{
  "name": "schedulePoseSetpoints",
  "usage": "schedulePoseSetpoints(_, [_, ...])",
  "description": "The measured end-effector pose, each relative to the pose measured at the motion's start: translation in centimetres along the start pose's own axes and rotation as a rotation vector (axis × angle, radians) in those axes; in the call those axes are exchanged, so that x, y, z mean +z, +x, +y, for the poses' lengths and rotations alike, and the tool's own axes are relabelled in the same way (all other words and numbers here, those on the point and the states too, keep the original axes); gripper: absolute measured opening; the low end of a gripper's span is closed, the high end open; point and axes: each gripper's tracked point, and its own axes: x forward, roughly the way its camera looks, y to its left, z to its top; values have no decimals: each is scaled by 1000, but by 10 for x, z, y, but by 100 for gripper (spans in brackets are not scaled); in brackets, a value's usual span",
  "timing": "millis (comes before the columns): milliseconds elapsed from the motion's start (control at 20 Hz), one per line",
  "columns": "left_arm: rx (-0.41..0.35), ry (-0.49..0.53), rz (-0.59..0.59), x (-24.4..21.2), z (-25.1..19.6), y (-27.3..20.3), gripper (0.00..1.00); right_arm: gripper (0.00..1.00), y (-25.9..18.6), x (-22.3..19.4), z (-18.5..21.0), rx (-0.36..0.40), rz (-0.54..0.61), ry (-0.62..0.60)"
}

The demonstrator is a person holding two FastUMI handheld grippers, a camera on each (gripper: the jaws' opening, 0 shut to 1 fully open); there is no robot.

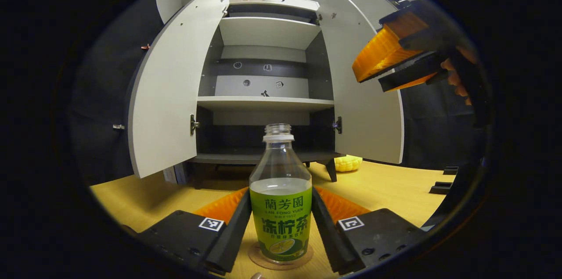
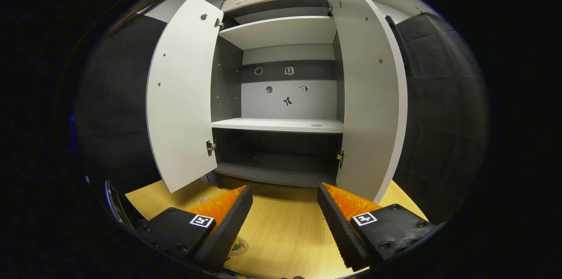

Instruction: Grasp the bottle in the cabinet with the left hand and place it on the coaster, then close the right door with the right hand and the left door with the left hand.

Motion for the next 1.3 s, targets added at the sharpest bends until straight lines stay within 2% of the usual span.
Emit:
schedulePoseSetpoints(250, [-2,11,26,-13,0,-2,83,98,-2,-5,4,10,14,-12])
schedulePoseSetpoints(300, [2,11,31,-15,2,-4,87,98,-2,-4,5,12,14,-14])
schedulePoseSetpoints(350, [4,11,30,-13,3,-6,96,98,-3,-5,6,13,13,-16])
schedulePoseSetpoints(400, [5,13,29,-13,4,-4,97,98,-2,-4,6,14,14,-17])
schedulePoseSetpoints(700, [-13,37,21,-2,3,1,97,98,-1,1,9,18,11,-20])
schedulePoseSetpoints(1050, [-36,112,-49,61,-1,6,96,98,-2,31,4,5,-16,2])
schedulePoseSetpoints(1300, [-61,93,-67,137,4,8,96,98,-17,91,-7,-27,-89,-23])
